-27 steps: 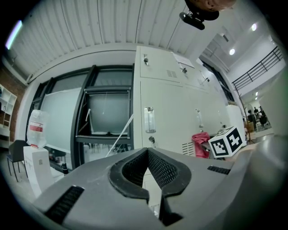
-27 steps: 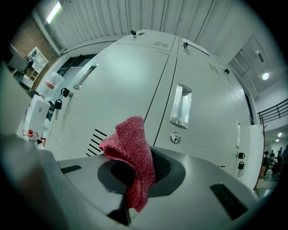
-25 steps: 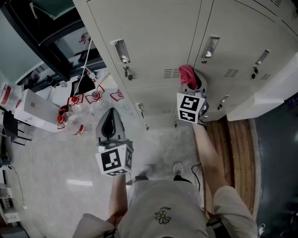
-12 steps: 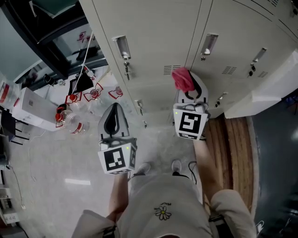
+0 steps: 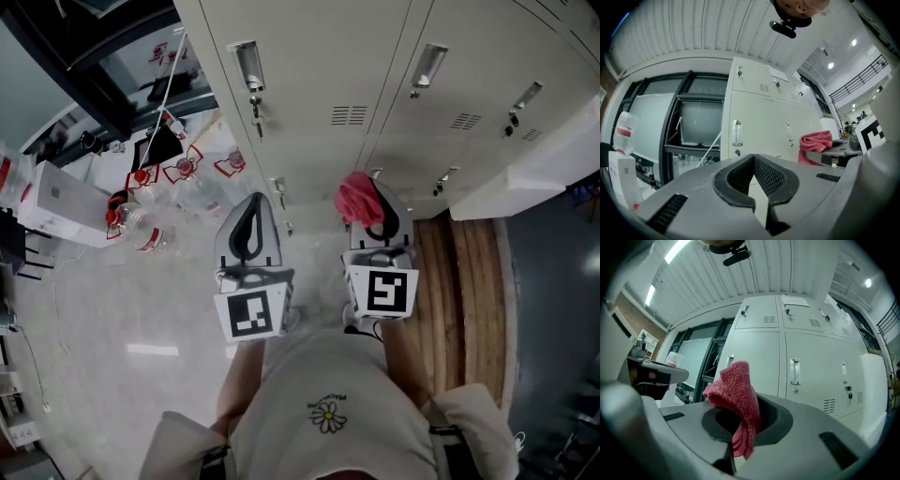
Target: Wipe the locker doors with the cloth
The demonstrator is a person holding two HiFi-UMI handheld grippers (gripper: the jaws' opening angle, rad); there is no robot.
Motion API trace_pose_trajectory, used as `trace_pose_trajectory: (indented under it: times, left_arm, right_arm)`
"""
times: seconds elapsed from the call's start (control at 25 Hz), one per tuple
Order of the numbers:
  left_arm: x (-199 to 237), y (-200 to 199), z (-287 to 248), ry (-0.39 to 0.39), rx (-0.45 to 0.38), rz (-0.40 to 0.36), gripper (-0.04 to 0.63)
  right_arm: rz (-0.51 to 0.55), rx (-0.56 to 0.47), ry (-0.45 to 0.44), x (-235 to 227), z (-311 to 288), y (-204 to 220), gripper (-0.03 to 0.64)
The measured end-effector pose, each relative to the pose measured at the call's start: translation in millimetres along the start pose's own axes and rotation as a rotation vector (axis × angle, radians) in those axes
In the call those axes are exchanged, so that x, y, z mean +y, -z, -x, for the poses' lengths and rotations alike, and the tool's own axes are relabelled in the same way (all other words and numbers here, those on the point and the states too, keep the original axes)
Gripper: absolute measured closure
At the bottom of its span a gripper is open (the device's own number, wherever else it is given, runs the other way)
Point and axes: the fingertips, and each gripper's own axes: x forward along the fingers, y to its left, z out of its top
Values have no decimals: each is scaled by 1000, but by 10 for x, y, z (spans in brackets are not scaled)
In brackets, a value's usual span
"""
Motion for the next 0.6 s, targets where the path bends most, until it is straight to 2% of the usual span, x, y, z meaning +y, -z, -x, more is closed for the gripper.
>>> trace_pose_trajectory:
  times: [0.12,0.32,0.6]
  left_arm:
    - [-27,-25,7,7,-5,1,580]
    - [-29,-47,36,2,-9,2,580]
    - [-41,-54,62,-2,-11,2,578]
  right_arm:
    - [-32,19,-7,7,60,52,588]
    - [-20,14,-28,33,122,28,588]
    - [-11,36,-11,-52,159,48,588]
